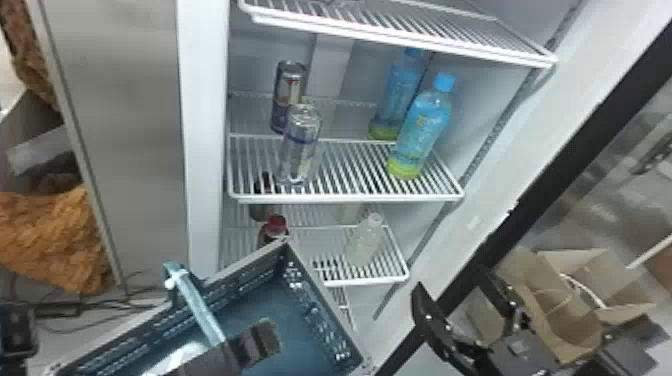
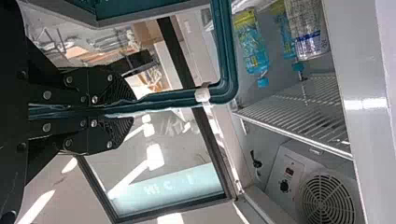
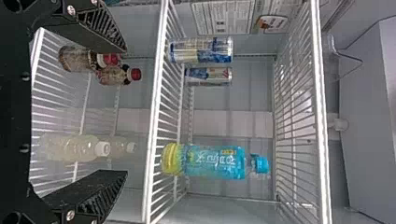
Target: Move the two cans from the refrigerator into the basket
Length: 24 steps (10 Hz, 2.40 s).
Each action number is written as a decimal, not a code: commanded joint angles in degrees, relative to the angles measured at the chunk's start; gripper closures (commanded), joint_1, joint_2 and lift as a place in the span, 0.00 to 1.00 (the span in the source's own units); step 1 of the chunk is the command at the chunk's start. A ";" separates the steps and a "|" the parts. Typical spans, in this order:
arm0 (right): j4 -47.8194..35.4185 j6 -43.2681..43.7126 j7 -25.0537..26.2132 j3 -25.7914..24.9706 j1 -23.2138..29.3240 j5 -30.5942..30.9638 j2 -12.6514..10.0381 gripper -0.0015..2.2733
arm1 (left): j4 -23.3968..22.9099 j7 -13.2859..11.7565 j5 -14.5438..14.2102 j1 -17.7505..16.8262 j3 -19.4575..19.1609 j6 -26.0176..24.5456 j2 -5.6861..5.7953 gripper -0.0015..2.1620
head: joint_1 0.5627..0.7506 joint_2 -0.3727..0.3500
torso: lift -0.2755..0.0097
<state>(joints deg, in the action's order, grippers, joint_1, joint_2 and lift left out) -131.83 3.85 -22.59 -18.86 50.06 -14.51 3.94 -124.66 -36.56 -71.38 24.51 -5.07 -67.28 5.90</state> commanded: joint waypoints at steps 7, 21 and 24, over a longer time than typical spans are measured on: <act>4.64 -2.16 0.00 5.49 -12.80 -0.57 0.72 0.05 | 0.00 0.00 0.08 -0.18 0.16 -0.08 -0.10 0.56 | 0.70 0.03 | 0.84; 16.45 -9.90 0.09 15.21 -36.14 0.92 2.39 0.05 | 0.14 0.00 0.19 -1.45 0.73 0.06 0.51 0.56 | 0.70 0.11 | 0.84; 18.28 -12.99 0.09 17.03 -40.08 1.37 3.44 0.05 | 0.14 0.00 0.19 -1.45 0.73 0.06 0.60 0.56 | 0.70 0.14 | 0.84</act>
<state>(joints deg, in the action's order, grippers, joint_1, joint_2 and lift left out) -113.91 -8.22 -22.50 -2.34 10.89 -13.29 7.12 -124.52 -36.56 -71.18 23.06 -4.28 -67.22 6.49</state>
